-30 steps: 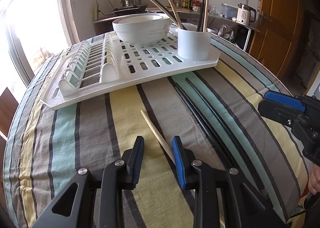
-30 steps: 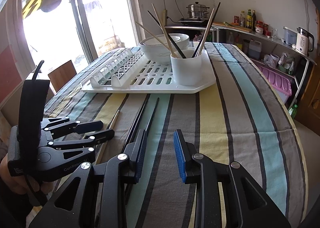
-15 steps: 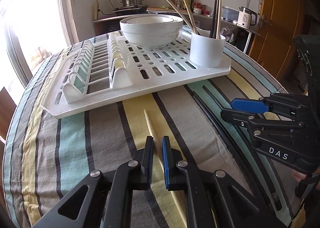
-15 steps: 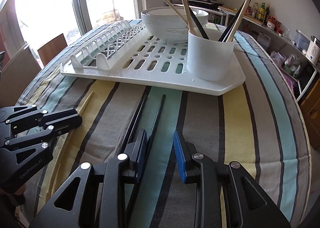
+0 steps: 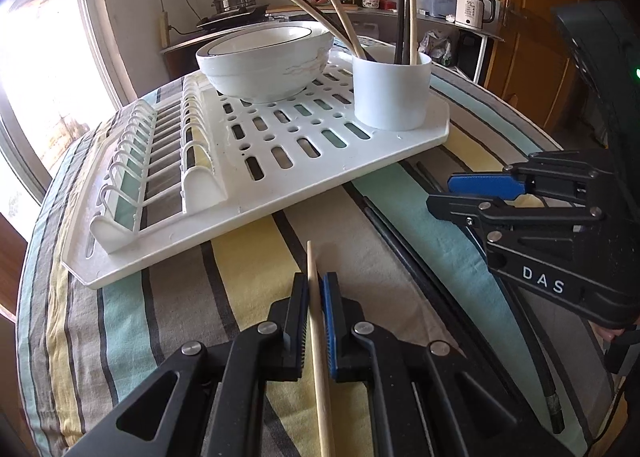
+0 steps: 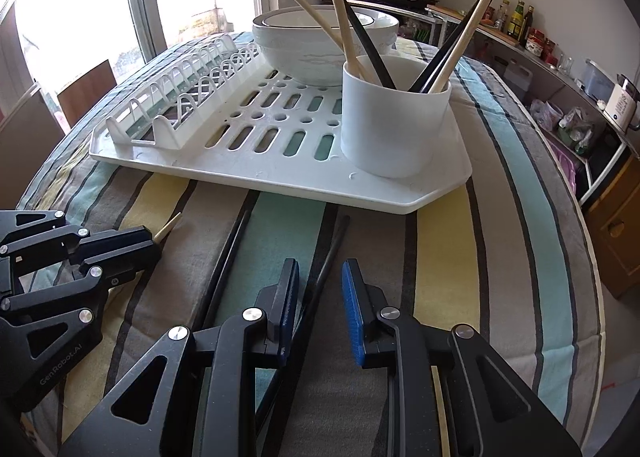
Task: Organize utensils
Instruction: 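Grasp a black chopstick with the right tool while the left tool grasps a wooden chopstick, then lift both chopsticks upright and carry them over the white cup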
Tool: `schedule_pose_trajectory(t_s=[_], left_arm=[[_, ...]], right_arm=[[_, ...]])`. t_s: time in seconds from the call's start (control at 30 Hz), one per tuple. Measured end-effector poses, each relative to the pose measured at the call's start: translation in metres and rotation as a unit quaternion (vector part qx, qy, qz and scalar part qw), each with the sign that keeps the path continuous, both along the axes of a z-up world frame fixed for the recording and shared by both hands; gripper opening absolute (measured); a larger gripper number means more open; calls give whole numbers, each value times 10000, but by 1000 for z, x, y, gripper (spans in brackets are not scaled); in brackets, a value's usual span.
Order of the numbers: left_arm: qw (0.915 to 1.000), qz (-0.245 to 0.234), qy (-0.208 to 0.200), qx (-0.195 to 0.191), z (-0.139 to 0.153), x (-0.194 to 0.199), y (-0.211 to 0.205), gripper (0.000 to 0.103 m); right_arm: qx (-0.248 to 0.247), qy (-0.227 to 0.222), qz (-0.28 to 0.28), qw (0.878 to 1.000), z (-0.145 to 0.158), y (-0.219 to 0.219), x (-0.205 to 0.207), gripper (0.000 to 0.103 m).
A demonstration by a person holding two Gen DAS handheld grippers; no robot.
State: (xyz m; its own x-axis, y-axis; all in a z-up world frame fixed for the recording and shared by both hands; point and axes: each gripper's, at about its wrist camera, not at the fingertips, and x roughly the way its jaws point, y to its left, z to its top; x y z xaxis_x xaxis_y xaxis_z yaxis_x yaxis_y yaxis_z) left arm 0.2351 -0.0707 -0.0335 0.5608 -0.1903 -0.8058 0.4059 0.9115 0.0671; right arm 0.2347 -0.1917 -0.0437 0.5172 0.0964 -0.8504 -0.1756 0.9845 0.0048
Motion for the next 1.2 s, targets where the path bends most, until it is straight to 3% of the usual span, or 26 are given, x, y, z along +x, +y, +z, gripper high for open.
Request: schedule_pose_trajectory(t_s=[0.1,0.4,0.93,1.2], left_arm=[[10000,-45,-36,67,-1,2,-2,7],[9997,38,-46,-251,11,-4,8,5],[9895,145,-1022,-1014,115,-37,36,5],[9816,195,-1403,-1283,149,-61,50,5]], right_arm=[[19,20,-64,10000,-1,-1,4,8],[252,-110,-44,9996,10,-4,-5,4],[846,-1478,-80,9854,110,-21,-50,4],[928,-2045,-135,9744,144,-29,-77,4]])
